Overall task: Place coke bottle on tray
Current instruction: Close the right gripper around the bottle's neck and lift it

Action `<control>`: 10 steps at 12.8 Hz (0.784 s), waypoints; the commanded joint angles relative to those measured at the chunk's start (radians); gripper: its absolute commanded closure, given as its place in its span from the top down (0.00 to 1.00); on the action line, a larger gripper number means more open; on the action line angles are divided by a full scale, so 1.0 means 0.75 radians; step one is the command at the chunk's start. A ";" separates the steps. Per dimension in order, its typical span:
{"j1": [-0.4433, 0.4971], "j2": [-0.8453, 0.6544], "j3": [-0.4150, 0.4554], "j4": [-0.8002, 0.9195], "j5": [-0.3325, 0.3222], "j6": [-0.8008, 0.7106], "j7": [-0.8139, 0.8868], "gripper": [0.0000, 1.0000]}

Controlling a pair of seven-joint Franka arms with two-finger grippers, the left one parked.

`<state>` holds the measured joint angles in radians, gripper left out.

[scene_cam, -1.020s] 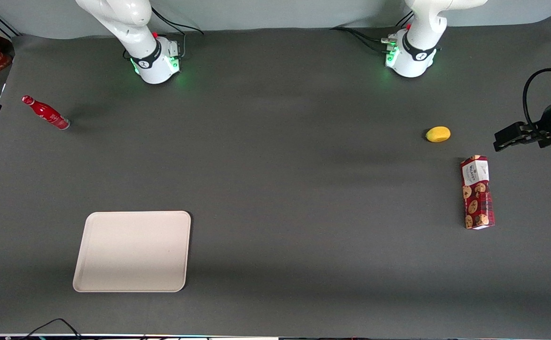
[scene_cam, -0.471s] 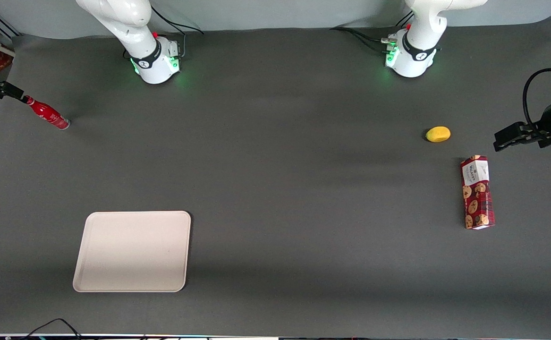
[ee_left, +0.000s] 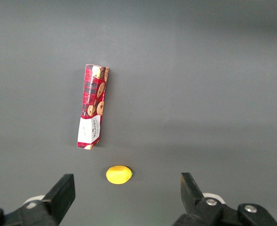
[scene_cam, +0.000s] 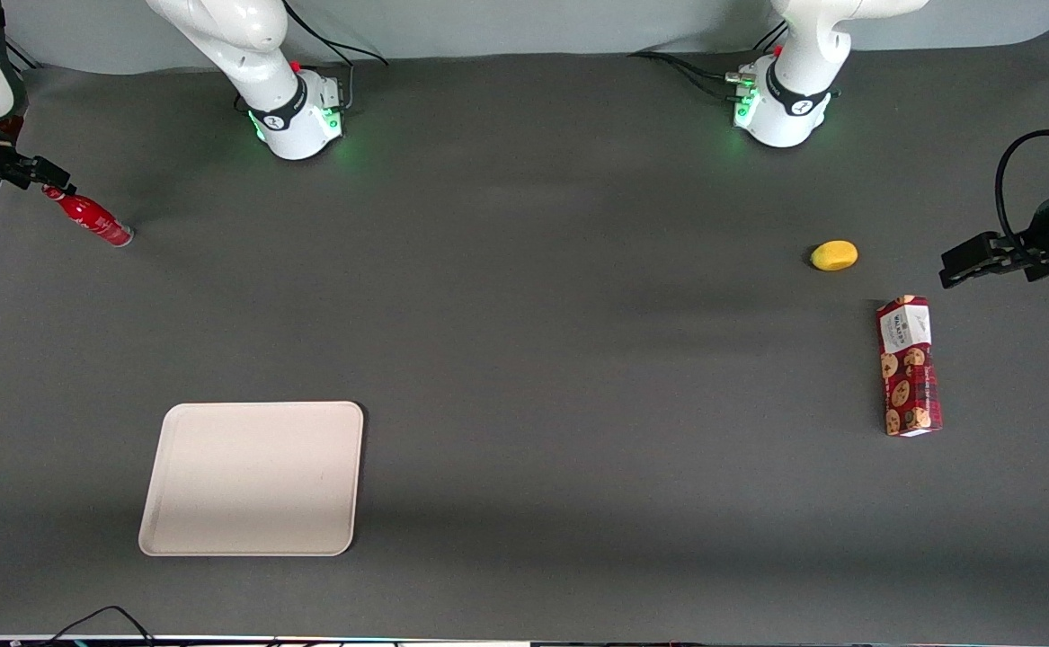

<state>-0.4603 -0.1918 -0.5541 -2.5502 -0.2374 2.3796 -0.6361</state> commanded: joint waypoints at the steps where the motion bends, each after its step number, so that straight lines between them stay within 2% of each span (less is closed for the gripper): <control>1: -0.012 0.039 -0.010 -0.017 -0.025 0.069 -0.042 1.00; 4: -0.022 0.053 -0.010 -0.026 -0.023 0.081 -0.042 1.00; 5: -0.022 0.065 -0.008 -0.026 -0.023 0.095 -0.040 0.96; 7: -0.020 0.078 -0.008 -0.026 -0.019 0.110 -0.038 0.83; 10: -0.008 0.078 -0.004 -0.026 -0.013 0.110 -0.025 0.72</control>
<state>-0.4673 -0.1360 -0.5569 -2.5642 -0.2374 2.4388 -0.6472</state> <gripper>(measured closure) 0.229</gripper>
